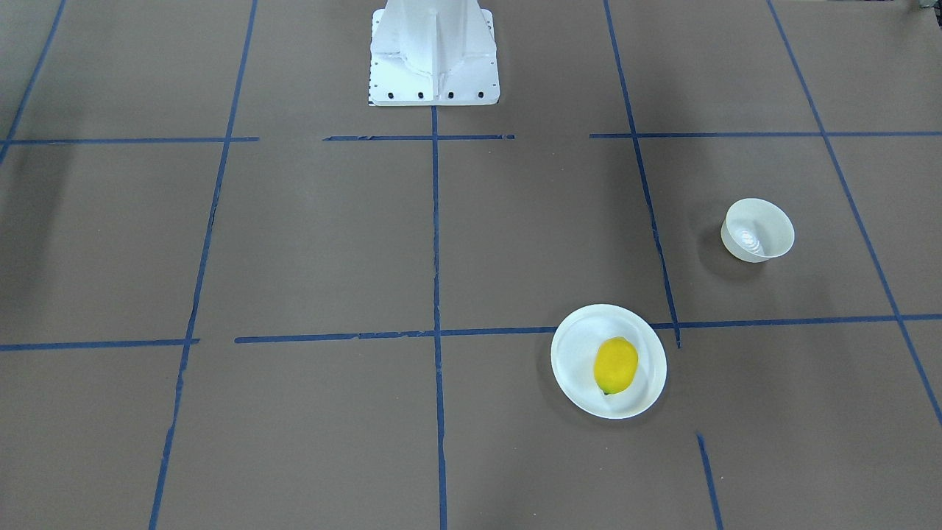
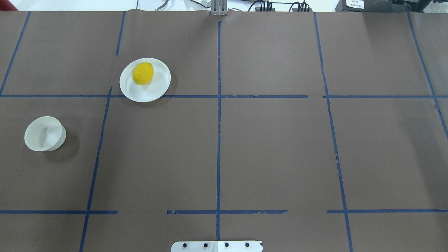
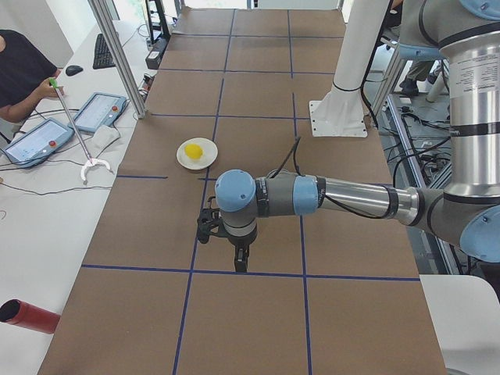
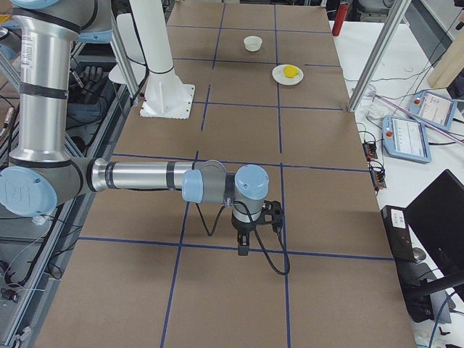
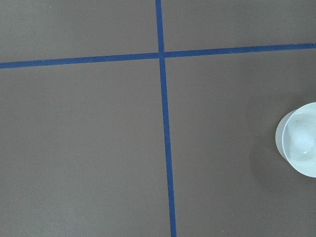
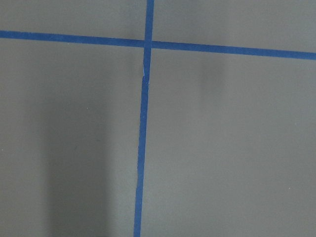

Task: Move lemon from plate to bowl

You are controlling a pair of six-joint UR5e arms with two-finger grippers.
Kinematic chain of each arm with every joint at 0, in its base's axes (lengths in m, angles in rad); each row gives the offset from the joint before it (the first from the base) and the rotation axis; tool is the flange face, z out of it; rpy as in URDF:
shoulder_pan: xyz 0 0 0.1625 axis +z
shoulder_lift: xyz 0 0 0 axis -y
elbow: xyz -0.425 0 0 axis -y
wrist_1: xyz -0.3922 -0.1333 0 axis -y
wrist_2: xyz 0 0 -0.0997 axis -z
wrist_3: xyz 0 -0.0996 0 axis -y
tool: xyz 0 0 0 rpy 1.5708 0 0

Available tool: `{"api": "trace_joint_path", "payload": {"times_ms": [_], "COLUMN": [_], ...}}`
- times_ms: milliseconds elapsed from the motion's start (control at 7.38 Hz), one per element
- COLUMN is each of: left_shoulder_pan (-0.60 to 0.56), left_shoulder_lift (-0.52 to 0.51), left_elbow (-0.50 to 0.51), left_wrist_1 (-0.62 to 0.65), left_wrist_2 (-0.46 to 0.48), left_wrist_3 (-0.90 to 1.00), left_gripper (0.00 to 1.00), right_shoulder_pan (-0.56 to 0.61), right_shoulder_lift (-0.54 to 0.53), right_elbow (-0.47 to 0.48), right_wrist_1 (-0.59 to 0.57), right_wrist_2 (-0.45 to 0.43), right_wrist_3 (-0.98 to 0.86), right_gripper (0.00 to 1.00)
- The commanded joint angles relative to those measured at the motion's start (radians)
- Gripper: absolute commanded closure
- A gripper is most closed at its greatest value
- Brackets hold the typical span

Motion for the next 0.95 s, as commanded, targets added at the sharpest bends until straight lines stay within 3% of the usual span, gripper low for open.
{"api": "trace_joint_path", "payload": {"times_ms": [0, 135, 406, 812], "left_shoulder_pan": [0.115, 0.255, 0.324, 0.451], "left_shoulder_lift": [0.009, 0.001, -0.034, -0.208], "left_elbow": [0.022, 0.040, 0.073, 0.082], "left_wrist_1": [-0.205, -0.285, -0.419, -0.421], "left_wrist_2": [-0.005, -0.001, -0.004, -0.001], "left_wrist_3": [-0.174, -0.323, -0.575, -0.796], "left_gripper": [0.00, 0.00, 0.00, 0.00], "right_shoulder_pan": [0.000, 0.000, 0.000, 0.000], "right_shoulder_lift": [0.000, 0.000, 0.000, 0.000], "right_elbow": [0.000, 0.000, 0.000, 0.000], "right_wrist_1": [0.000, 0.000, 0.000, 0.000], "right_wrist_2": [0.000, 0.000, 0.000, 0.000], "right_wrist_3": [0.000, 0.000, 0.000, 0.000], "right_gripper": [0.00, 0.00, 0.00, 0.00]}}
